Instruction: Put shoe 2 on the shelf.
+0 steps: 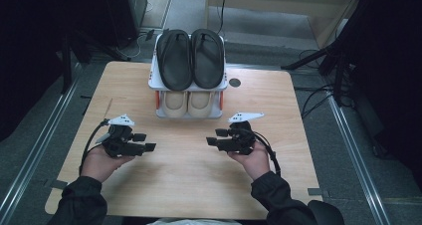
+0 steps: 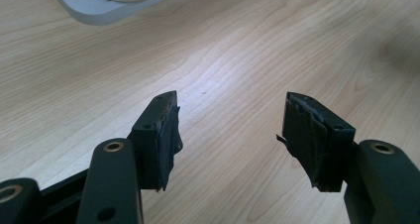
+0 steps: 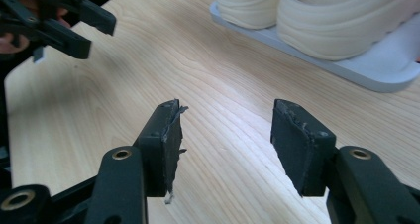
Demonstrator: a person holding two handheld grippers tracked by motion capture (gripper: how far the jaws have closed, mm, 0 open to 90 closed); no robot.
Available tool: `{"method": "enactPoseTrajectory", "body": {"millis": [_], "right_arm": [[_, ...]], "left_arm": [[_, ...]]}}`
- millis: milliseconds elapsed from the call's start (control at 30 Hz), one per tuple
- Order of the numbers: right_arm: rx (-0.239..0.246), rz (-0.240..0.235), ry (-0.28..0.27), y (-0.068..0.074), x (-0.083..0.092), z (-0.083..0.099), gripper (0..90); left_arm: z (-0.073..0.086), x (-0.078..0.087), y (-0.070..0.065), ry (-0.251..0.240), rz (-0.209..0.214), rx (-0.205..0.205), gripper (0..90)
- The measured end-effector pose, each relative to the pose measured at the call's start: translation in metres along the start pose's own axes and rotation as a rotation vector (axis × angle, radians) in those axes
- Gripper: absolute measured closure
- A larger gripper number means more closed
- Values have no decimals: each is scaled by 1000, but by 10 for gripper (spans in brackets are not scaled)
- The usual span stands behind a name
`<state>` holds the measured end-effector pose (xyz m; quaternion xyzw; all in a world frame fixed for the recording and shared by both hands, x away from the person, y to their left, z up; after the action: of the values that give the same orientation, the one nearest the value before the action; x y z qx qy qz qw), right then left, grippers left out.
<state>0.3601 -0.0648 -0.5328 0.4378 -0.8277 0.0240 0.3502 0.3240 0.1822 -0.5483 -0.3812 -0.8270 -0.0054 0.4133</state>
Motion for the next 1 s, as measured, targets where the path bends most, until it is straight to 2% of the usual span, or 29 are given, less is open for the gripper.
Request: {"method": "enactPoseTrajectory", "body": {"millis": [133,367,667,1000], "right_arm": [[15,15,-2,-4,3,4,463],[60,20,-16,-13,8,3,463],[35,13,-13,-19,8,3,463],[44,5,1,-16,4,5,463]], "left_arm": [[0,-1,-5,2,9,-24,397],[1,-4,-5,9,8,-30,394],[3,-5,0,12,-8,-20,393],[4,-6,0,15,0,-19,392]]}}
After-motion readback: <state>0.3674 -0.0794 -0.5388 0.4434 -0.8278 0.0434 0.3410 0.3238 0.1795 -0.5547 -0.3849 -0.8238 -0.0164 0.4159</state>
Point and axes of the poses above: each handheld gripper's, and its own axes: x roughly backward along the jaws, z roughly out of its underside, y roughly to its left, the point moved 9 cm from there along -x, roughly forward along the jaws, and after that the axes turned 3 degrees about z, right-handed, at the moved point
